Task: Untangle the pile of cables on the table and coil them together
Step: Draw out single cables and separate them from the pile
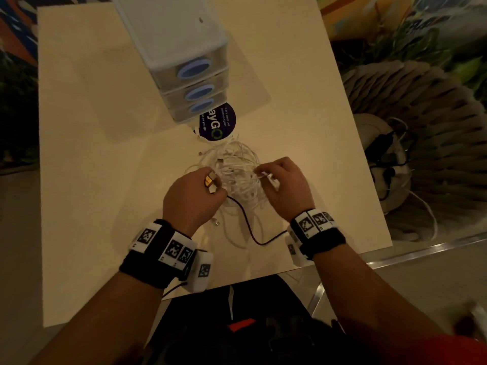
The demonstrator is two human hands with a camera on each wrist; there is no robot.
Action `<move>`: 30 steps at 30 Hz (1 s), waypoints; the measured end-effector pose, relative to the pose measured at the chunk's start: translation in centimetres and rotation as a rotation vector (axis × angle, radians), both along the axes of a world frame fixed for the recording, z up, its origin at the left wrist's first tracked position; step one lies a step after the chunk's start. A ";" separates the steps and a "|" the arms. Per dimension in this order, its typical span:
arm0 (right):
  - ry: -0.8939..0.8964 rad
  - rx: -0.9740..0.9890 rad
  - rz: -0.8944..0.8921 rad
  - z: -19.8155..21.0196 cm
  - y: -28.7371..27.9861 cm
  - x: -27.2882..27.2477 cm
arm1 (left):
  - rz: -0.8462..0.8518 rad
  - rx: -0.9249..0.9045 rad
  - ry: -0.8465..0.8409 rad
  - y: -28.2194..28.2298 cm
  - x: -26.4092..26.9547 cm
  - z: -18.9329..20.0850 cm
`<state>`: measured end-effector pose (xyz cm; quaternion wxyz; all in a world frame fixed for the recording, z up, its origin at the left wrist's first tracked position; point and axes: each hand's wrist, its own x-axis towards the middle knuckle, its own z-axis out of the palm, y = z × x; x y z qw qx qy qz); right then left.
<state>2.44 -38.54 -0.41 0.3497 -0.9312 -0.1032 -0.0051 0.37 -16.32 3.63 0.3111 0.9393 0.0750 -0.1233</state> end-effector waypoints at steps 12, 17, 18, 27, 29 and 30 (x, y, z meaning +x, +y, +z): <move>0.237 0.112 -0.142 0.8 -2.8 2.8 | 0.060 -0.194 -0.049 2.8 -0.8 1.2; 0.521 0.427 -0.321 0.4 -3.2 4.1 | 0.141 -0.227 0.013 3.8 -0.4 0.9; 0.549 0.409 -0.348 0.1 -3.2 4.4 | 0.148 -0.223 0.044 3.9 -0.4 0.8; 0.614 0.015 -0.163 -0.1 -1.5 7.1 | -0.057 -0.214 0.140 4.9 -0.8 -0.3; 0.617 -0.053 -0.124 0.2 -1.1 7.8 | -0.069 -0.205 0.153 4.8 -0.8 -0.2; 0.624 -0.080 -0.105 0.3 -1.0 8.1 | -0.072 -0.203 0.155 4.9 -0.8 -0.1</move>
